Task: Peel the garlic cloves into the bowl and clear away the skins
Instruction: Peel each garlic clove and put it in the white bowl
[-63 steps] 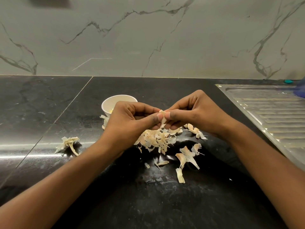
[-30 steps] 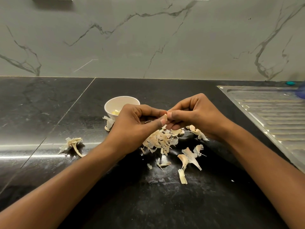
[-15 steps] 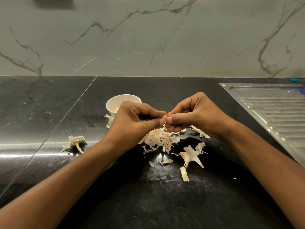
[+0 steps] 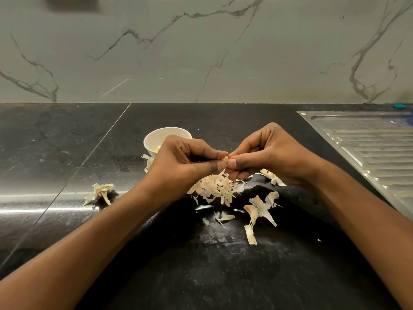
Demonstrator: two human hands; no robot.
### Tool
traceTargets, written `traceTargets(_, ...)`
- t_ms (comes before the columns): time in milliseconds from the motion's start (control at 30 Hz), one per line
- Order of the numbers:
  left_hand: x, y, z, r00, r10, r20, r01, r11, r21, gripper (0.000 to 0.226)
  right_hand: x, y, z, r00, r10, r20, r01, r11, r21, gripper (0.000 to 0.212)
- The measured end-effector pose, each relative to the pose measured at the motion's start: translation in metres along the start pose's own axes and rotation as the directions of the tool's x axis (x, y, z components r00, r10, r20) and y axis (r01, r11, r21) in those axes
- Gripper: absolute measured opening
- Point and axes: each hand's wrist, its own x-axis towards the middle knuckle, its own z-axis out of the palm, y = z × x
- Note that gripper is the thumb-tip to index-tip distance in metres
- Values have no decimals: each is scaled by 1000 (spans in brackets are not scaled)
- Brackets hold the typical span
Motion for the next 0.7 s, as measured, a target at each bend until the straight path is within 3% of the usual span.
traceTargets(700,0,5,-1,999,-7,-50,3,997,-72,20,3,4,11,985,-96,-141,96,995,-5,9)
